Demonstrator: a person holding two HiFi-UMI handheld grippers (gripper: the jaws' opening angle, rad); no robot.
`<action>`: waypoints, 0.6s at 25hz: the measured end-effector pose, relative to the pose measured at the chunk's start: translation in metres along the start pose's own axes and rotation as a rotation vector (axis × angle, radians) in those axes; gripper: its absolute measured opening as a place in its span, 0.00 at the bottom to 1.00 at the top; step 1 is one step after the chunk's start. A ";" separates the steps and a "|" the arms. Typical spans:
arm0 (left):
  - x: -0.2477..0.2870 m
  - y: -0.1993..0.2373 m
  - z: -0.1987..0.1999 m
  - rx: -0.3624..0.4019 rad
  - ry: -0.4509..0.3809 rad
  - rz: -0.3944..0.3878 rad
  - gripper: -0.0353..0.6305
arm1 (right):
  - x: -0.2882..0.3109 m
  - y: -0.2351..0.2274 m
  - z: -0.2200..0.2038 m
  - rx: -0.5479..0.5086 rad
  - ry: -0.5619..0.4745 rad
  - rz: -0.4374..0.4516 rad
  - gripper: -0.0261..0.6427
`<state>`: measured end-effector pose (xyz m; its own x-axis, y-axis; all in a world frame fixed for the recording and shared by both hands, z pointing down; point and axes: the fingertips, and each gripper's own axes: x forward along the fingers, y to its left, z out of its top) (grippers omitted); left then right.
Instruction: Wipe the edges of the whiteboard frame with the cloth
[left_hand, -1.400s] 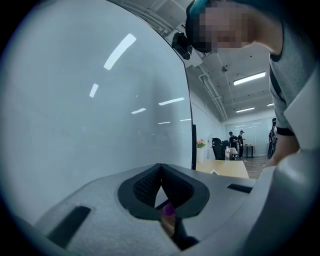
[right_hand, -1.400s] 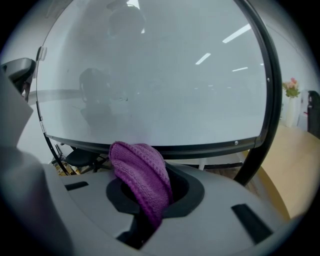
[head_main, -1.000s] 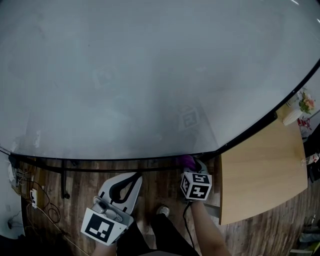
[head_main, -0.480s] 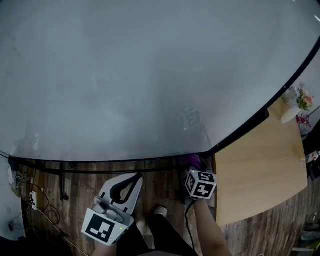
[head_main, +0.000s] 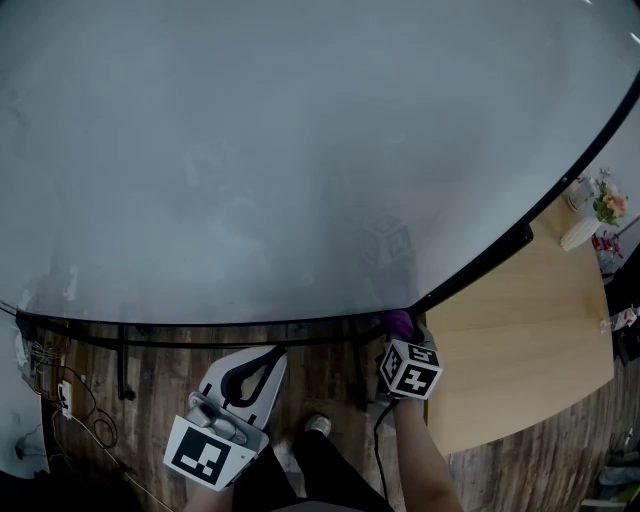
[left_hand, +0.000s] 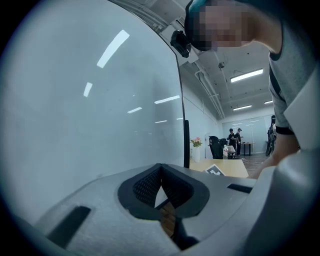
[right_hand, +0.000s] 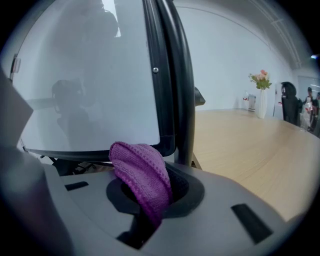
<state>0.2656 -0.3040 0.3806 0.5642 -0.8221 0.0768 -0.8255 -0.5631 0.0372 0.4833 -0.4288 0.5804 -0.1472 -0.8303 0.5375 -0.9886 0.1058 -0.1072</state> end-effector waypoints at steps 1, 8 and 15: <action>0.001 -0.001 0.000 0.001 0.001 -0.001 0.08 | 0.000 -0.002 0.000 0.000 -0.001 -0.001 0.11; 0.005 -0.001 0.003 0.010 -0.001 -0.011 0.08 | -0.002 -0.008 0.000 0.003 0.000 -0.004 0.11; 0.005 -0.002 0.002 0.013 0.003 -0.021 0.08 | -0.002 -0.015 0.000 0.025 -0.003 -0.036 0.11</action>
<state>0.2696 -0.3072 0.3785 0.5812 -0.8099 0.0796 -0.8134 -0.5812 0.0255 0.4990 -0.4283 0.5808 -0.1109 -0.8349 0.5391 -0.9922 0.0617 -0.1086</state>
